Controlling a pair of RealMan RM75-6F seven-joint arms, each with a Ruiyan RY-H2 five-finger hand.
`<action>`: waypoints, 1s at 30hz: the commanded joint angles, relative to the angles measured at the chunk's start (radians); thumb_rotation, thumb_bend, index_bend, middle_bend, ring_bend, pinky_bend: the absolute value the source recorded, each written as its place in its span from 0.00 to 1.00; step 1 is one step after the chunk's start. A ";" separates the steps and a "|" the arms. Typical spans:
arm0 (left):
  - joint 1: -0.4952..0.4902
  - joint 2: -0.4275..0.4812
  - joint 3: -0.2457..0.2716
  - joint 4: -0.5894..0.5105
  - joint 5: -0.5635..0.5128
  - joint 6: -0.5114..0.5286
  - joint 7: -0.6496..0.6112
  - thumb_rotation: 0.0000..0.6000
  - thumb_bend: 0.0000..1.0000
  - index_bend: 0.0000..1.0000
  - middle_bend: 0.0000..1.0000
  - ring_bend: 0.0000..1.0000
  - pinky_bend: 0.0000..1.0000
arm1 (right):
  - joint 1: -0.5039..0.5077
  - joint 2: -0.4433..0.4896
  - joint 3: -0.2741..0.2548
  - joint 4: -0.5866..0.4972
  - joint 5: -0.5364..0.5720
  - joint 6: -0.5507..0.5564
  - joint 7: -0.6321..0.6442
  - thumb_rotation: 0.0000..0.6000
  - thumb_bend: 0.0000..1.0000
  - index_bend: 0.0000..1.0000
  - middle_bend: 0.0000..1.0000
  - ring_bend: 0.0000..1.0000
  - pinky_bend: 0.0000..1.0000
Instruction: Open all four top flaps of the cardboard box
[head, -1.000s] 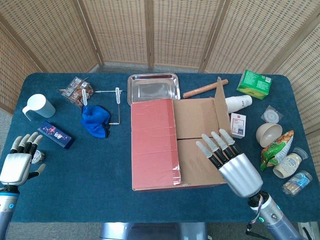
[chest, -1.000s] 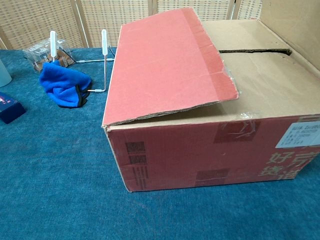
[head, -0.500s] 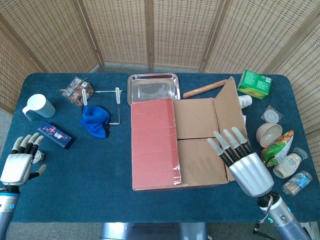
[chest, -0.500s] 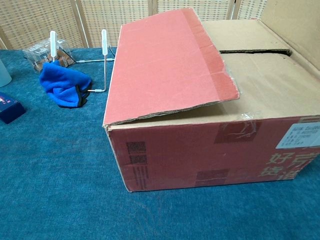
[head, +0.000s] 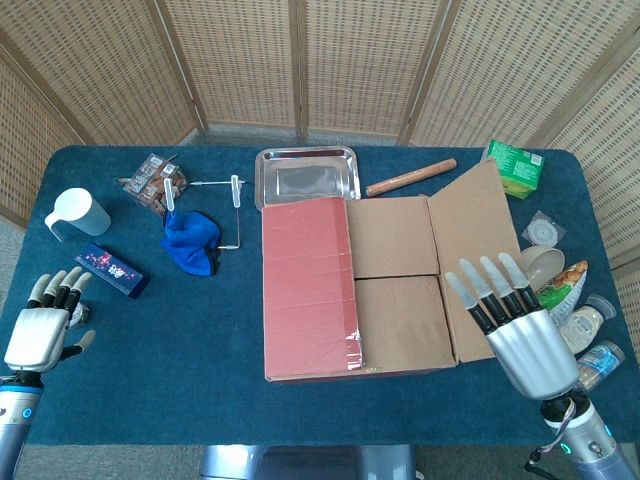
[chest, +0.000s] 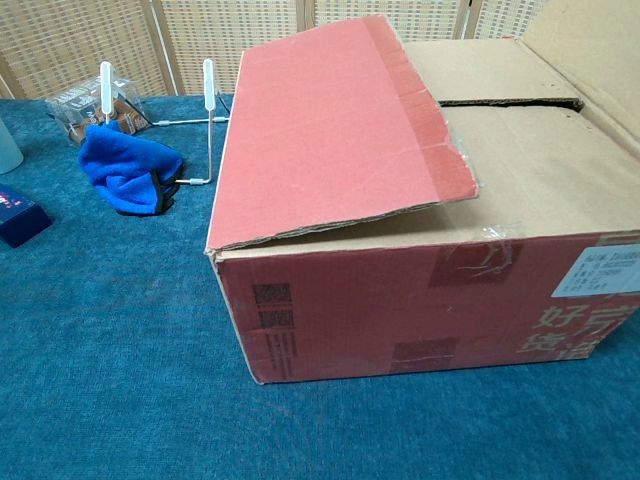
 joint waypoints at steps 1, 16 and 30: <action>0.001 0.001 0.000 -0.001 0.000 0.001 -0.001 1.00 0.06 0.00 0.00 0.00 0.00 | 0.000 -0.006 0.005 0.016 0.019 -0.013 -0.010 1.00 0.56 0.00 0.00 0.00 0.00; -0.001 0.000 0.001 -0.001 0.001 -0.003 -0.001 1.00 0.06 0.00 0.00 0.00 0.00 | 0.010 -0.024 0.015 0.077 0.082 -0.045 0.054 1.00 0.56 0.00 0.00 0.00 0.00; -0.002 0.016 -0.002 -0.021 0.013 0.014 -0.017 1.00 0.06 0.00 0.00 0.00 0.00 | 0.027 -0.062 -0.010 0.210 0.131 -0.082 0.225 1.00 0.42 0.00 0.00 0.00 0.00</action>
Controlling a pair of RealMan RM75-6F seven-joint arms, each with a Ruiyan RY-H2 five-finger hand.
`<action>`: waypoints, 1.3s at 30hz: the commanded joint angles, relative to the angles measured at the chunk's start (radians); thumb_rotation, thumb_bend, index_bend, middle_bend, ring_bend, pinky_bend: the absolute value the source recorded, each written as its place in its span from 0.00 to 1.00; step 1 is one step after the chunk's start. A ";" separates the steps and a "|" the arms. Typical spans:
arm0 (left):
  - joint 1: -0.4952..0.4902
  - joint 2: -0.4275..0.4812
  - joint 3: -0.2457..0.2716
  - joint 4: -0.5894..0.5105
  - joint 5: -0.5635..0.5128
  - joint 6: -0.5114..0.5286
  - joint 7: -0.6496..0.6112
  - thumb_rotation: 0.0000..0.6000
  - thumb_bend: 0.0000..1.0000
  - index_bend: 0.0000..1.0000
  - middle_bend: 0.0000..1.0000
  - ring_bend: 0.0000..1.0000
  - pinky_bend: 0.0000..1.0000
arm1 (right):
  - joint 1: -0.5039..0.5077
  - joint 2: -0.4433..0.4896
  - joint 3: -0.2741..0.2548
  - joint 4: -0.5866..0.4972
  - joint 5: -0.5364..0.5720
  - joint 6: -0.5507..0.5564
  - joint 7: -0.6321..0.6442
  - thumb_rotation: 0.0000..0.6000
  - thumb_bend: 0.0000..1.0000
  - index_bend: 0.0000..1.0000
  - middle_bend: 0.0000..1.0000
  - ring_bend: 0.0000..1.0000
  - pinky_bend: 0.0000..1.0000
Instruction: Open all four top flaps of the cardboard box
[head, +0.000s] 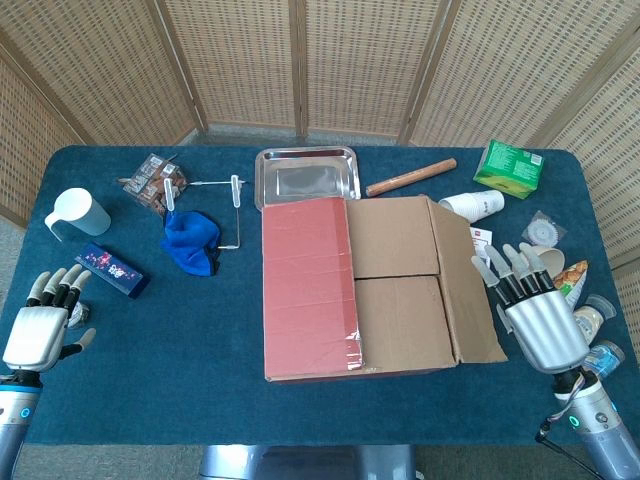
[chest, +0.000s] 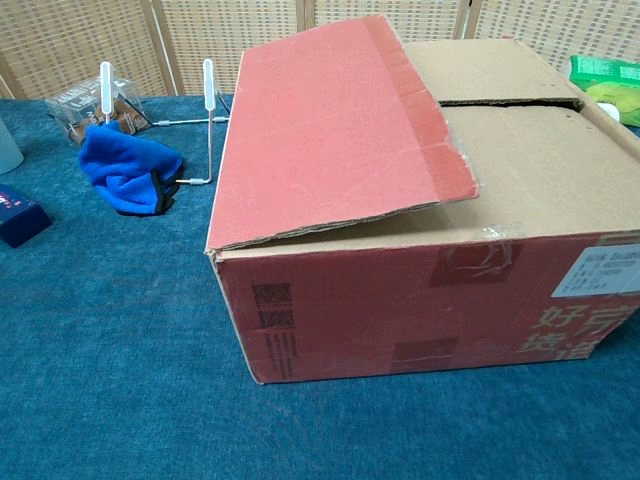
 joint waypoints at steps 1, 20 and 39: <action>0.000 0.001 0.000 -0.001 0.001 0.001 0.000 1.00 0.06 0.00 0.00 0.00 0.00 | 0.010 0.000 -0.020 0.020 -0.012 -0.022 0.035 1.00 0.37 0.00 0.00 0.00 0.00; 0.001 -0.001 0.003 0.001 0.002 0.000 0.003 1.00 0.06 0.00 0.00 0.00 0.00 | 0.140 -0.064 -0.031 -0.078 -0.074 -0.189 -0.028 1.00 0.22 0.00 0.00 0.00 0.00; -0.001 -0.008 0.006 0.008 -0.001 -0.008 0.007 1.00 0.06 0.00 0.00 0.00 0.00 | 0.256 -0.125 0.005 -0.187 -0.022 -0.309 -0.013 1.00 0.22 0.00 0.00 0.00 0.00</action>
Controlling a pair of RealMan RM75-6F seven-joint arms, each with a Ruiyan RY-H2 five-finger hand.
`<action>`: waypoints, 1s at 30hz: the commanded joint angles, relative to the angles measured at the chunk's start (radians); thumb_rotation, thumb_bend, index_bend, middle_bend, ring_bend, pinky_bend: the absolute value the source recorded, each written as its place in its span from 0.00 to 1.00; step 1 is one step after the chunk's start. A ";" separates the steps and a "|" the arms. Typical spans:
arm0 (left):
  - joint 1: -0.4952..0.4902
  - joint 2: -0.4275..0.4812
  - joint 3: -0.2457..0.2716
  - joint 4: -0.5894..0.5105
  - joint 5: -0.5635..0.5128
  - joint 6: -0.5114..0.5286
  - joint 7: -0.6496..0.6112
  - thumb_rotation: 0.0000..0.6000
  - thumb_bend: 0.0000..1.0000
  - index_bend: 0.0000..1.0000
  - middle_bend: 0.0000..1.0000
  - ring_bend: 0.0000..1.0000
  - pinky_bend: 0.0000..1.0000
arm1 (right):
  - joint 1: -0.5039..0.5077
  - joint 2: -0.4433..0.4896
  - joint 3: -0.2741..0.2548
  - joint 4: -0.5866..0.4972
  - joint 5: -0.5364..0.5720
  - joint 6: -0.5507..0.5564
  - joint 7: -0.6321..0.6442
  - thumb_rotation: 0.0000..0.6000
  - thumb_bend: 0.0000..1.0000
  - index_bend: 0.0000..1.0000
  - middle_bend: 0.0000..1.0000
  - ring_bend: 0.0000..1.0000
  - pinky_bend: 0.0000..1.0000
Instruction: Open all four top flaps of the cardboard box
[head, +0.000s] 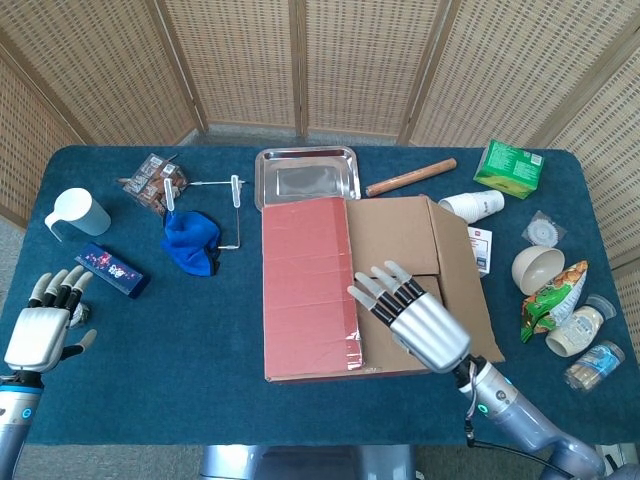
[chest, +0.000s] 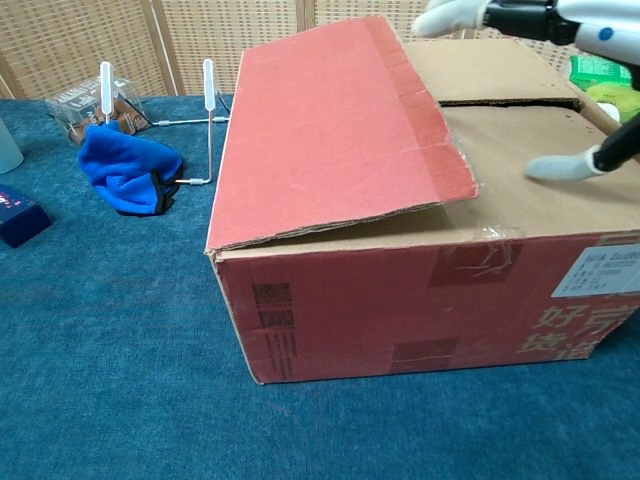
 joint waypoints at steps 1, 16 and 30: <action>0.000 0.000 0.000 0.000 0.000 0.001 0.000 1.00 0.06 0.00 0.00 0.00 0.00 | 0.013 -0.010 0.001 -0.013 0.007 -0.012 0.011 1.00 0.22 0.00 0.00 0.00 0.00; -0.002 -0.002 0.001 -0.002 0.005 0.002 0.003 1.00 0.06 0.00 0.00 0.00 0.00 | 0.059 -0.022 0.013 -0.064 0.045 -0.033 0.097 1.00 0.19 0.00 0.00 0.00 0.00; -0.002 -0.002 0.000 -0.003 0.003 0.001 0.003 1.00 0.06 0.00 0.00 0.00 0.00 | 0.100 -0.066 0.009 -0.088 0.065 -0.059 0.162 1.00 0.19 0.00 0.00 0.00 0.00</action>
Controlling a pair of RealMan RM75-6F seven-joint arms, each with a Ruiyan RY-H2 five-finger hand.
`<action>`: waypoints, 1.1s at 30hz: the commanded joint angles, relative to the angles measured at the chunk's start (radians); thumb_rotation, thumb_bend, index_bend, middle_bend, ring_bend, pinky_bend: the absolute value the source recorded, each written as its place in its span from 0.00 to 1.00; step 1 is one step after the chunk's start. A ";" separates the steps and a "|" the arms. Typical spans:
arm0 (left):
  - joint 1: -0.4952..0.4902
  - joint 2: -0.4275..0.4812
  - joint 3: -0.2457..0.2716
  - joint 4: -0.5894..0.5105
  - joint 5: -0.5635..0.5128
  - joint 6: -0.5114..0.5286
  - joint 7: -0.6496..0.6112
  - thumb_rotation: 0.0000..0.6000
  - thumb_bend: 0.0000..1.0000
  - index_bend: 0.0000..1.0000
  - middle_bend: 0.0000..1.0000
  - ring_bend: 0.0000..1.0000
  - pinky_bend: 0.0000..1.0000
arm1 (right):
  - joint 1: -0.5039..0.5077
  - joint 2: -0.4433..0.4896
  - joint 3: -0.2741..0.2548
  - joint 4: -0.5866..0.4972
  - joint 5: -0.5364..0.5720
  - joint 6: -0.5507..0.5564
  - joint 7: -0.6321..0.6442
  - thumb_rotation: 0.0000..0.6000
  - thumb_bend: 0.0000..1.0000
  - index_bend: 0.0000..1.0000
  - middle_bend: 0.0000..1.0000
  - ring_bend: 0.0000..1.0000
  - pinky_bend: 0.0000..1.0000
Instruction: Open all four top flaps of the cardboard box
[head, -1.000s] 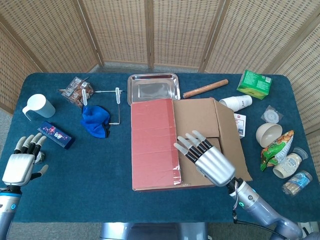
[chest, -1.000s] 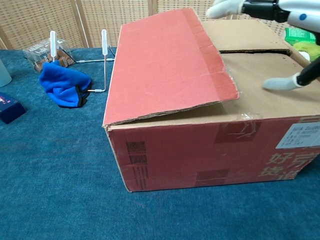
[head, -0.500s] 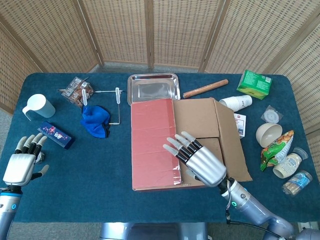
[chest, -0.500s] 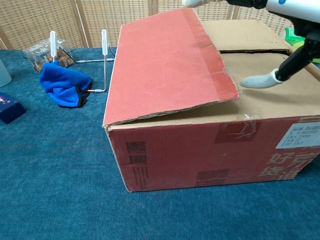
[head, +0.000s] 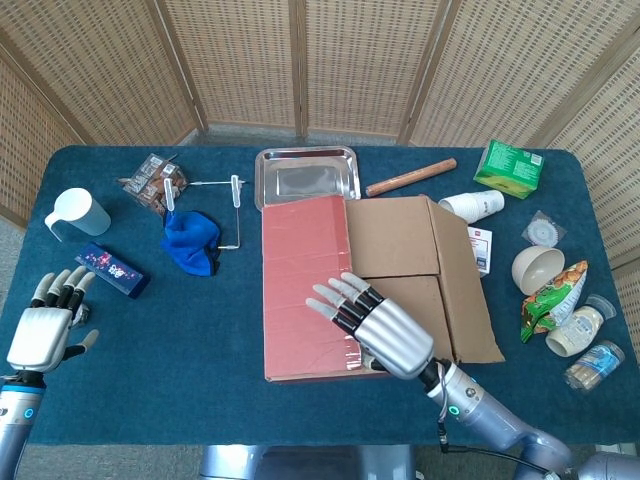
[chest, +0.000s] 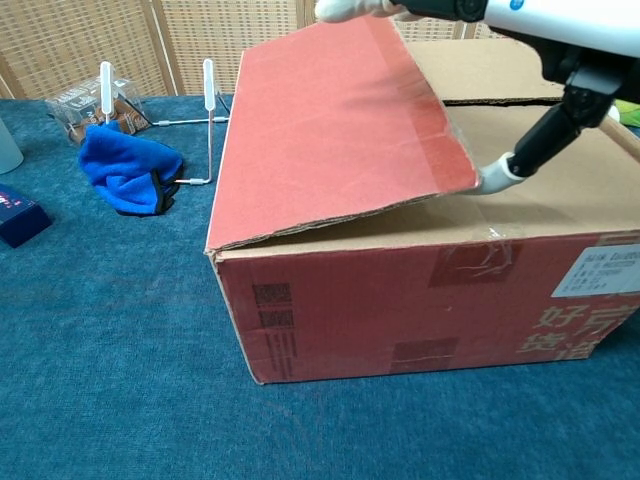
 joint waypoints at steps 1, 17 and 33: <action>0.000 0.001 0.000 -0.001 0.000 -0.001 -0.001 1.00 0.06 0.00 0.00 0.00 0.00 | 0.005 -0.009 0.003 -0.002 0.007 0.000 0.006 1.00 0.19 0.00 0.00 0.00 0.00; 0.000 0.001 0.002 -0.002 0.003 0.001 -0.001 1.00 0.06 0.00 0.00 0.00 0.00 | 0.057 -0.064 0.054 -0.008 0.054 0.002 0.073 1.00 0.18 0.00 0.00 0.00 0.00; 0.000 -0.001 0.002 0.004 0.001 0.000 -0.001 1.00 0.06 0.00 0.00 0.00 0.00 | 0.123 -0.130 0.138 0.009 0.120 0.012 0.126 1.00 0.18 0.00 0.00 0.00 0.04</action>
